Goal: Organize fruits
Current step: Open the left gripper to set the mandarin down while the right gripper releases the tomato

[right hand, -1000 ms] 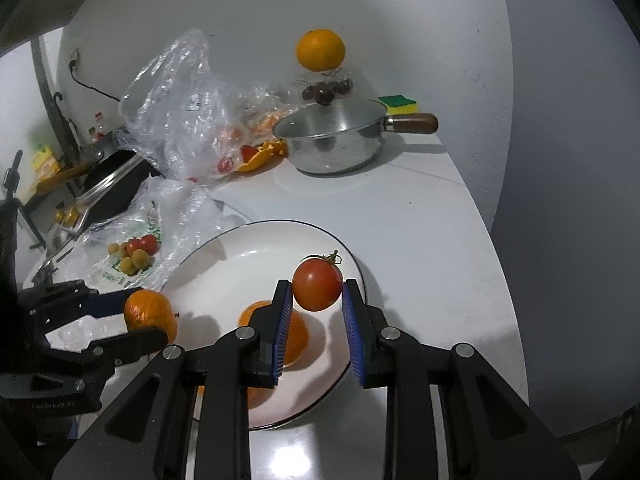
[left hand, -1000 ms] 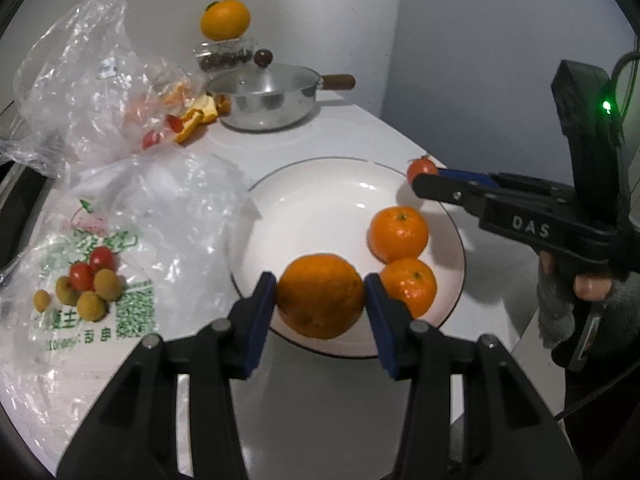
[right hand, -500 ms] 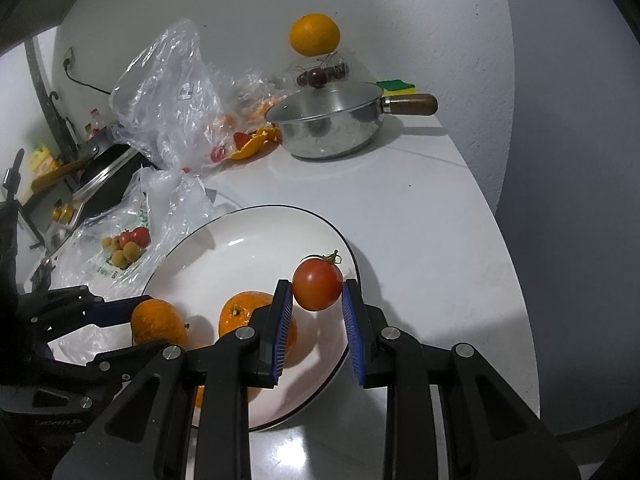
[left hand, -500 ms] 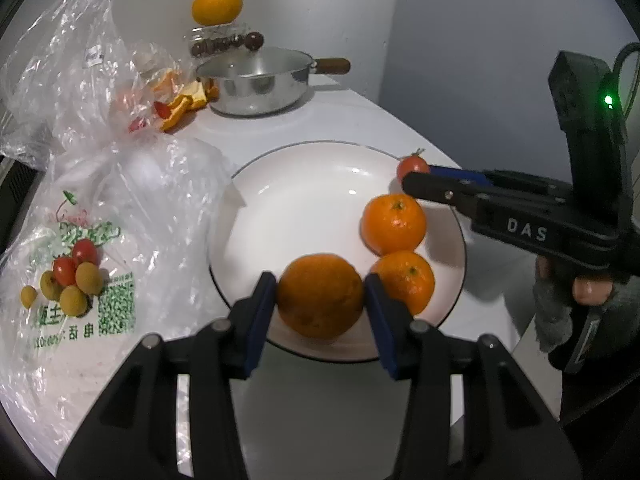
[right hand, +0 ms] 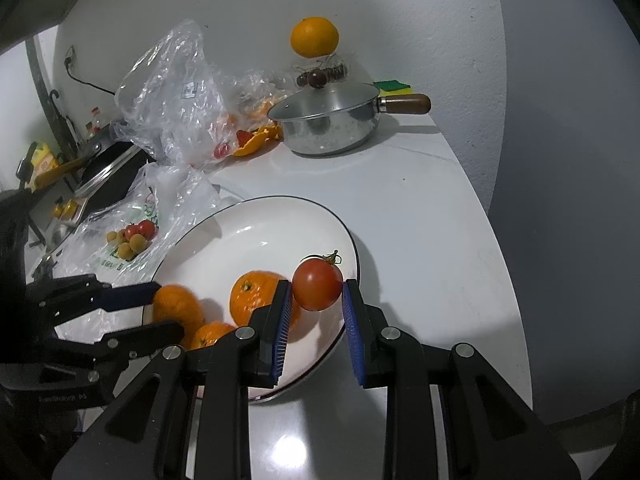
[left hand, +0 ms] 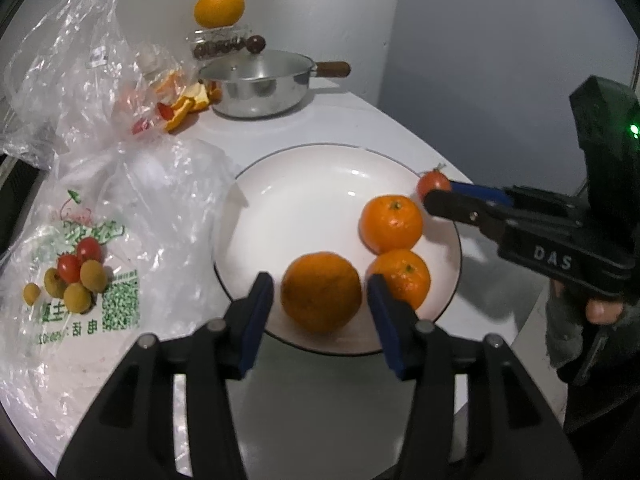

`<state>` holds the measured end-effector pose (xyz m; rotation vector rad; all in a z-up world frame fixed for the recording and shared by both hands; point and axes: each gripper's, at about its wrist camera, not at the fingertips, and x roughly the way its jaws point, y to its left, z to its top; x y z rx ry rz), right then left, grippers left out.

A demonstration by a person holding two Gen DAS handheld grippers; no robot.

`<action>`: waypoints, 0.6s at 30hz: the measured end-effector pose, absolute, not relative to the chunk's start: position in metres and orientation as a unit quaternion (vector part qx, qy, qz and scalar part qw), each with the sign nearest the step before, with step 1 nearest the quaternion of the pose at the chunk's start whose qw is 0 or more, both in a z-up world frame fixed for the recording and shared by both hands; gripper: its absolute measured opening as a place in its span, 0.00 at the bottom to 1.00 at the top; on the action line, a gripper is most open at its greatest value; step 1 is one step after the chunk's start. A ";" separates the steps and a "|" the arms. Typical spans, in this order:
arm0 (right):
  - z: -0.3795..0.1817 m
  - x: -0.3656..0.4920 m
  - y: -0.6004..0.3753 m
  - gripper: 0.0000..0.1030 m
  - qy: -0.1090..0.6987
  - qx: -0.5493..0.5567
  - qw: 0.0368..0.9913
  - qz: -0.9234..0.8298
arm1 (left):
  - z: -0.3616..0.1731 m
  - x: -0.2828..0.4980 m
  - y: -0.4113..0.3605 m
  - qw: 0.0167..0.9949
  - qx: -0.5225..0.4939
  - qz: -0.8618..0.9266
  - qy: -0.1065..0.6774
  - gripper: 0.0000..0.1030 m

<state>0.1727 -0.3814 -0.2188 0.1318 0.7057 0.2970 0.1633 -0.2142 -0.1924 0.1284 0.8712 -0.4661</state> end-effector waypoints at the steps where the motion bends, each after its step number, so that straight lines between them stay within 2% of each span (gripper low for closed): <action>1: -0.219 0.170 -0.381 0.27 0.344 0.065 0.925 0.145 | -0.192 0.163 -0.214 0.879 0.061 -0.224 0.417 0.49; 18: -0.219 0.144 -0.362 0.27 0.360 0.053 0.921 0.139 | -0.180 0.148 -0.192 0.888 0.043 -0.225 0.400 0.50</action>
